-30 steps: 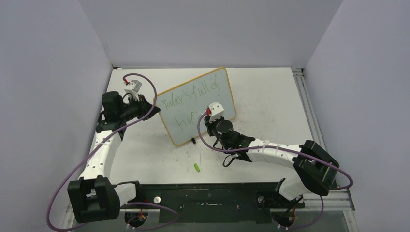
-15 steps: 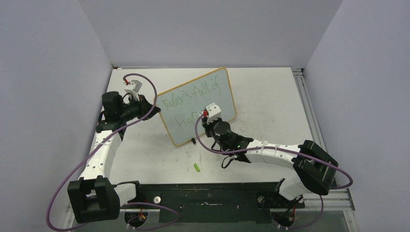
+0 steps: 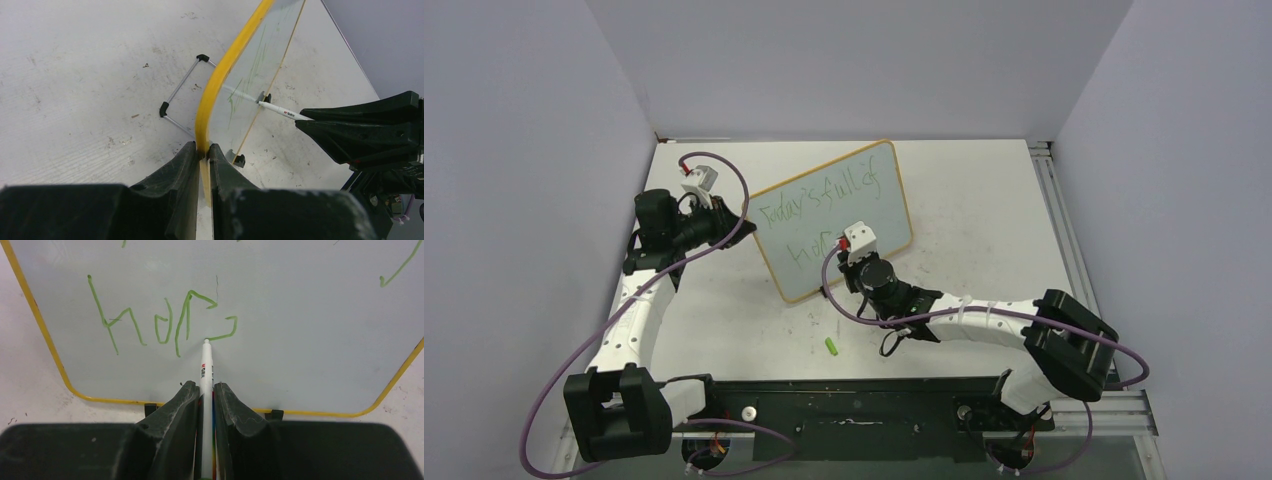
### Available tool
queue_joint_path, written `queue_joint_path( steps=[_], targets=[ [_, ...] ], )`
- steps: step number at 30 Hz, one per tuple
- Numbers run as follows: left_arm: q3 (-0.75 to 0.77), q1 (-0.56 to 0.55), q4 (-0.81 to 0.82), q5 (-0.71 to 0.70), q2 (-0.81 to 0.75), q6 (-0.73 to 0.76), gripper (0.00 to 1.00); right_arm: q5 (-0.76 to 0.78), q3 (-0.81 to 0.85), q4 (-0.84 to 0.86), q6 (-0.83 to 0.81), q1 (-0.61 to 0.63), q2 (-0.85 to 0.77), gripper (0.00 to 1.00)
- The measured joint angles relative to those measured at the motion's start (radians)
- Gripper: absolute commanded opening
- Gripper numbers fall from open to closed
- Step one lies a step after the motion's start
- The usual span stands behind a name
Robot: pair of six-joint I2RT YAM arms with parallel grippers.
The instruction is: Write a sentence on the whiteboard
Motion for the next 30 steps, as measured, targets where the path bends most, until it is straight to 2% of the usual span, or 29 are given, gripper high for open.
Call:
queue_joint_path(
  steps=[14, 30],
  targets=[
    [0.000, 0.000, 0.000, -0.001, 0.000, 0.000, 0.00, 0.008, -0.018, 0.008, 0.025, -0.005, 0.010, 0.05],
    [0.000, 0.000, 0.000, -0.002, 0.000, 0.000, 0.00, 0.002, -0.037, -0.002, 0.026, -0.072, 0.010, 0.05]
  ],
)
